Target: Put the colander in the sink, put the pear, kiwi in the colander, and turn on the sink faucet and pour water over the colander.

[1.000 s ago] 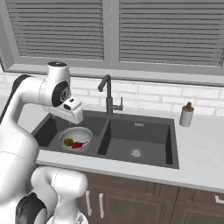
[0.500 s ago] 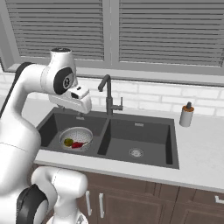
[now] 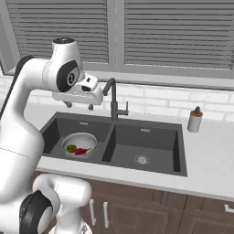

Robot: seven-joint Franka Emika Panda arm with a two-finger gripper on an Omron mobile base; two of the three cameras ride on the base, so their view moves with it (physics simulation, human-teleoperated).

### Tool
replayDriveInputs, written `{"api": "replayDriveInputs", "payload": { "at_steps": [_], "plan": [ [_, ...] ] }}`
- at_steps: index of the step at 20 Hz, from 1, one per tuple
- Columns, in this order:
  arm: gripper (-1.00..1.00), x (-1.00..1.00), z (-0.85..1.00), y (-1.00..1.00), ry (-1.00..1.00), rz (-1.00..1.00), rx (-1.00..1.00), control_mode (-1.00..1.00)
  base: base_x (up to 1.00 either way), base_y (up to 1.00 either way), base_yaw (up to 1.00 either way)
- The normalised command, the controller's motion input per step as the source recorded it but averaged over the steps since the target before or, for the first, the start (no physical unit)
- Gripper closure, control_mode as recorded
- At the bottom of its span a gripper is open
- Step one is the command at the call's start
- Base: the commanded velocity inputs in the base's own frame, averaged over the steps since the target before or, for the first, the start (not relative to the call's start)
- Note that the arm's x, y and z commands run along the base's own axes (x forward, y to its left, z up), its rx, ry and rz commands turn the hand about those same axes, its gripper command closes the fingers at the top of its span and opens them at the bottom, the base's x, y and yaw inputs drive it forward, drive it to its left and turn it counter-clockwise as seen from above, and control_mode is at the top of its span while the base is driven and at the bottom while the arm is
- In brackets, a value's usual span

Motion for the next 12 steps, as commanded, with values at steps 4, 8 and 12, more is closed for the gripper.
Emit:
{"api": "replayDriveInputs", "payload": {
  "at_steps": [4,8,12],
  "plan": [
    [-1.0,0.28,-0.02,-0.14,-0.11,0.13,-0.2,-1.0,0.0,0.0,0.0],
    [-1.0,0.44,0.06,-0.19,-0.11,0.12,-0.02,-1.0,0.0,0.0,0.0],
    [-1.0,0.47,0.18,-0.07,-0.05,0.07,0.04,-1.0,0.0,0.0,0.0]
  ]
}}
